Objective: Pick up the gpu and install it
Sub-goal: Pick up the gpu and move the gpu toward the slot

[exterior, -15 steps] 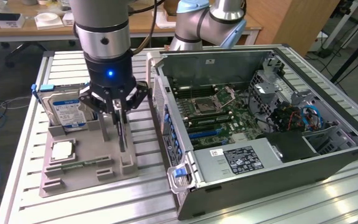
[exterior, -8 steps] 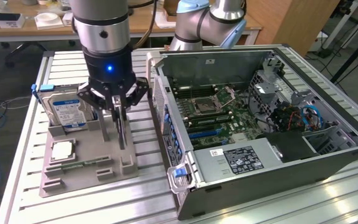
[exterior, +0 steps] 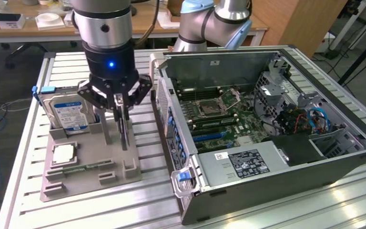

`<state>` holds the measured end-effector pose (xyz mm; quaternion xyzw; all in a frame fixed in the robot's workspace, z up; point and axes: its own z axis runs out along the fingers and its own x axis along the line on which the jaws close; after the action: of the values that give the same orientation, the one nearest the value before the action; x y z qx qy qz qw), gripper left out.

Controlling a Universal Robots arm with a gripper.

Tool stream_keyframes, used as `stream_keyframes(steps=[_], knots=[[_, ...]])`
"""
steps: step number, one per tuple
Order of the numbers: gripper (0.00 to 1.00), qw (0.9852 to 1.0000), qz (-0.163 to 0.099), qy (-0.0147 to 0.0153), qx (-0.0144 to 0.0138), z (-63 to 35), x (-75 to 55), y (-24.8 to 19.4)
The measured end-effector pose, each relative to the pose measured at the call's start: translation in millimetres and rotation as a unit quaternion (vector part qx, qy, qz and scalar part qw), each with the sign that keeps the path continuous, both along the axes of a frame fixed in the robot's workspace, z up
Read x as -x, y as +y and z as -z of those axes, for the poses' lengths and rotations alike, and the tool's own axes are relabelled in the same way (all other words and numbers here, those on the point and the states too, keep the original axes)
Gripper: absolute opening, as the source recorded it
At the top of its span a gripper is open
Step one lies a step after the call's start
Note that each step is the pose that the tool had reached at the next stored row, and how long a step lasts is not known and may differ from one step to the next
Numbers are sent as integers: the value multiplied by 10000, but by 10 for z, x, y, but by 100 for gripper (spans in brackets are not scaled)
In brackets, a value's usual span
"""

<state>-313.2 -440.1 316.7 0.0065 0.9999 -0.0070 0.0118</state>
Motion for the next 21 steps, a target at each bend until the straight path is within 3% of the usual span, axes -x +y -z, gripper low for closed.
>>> stream_keyframes(steps=[21], knots=[[26, 10000, 0, 0, 0, -186, 0, 0]])
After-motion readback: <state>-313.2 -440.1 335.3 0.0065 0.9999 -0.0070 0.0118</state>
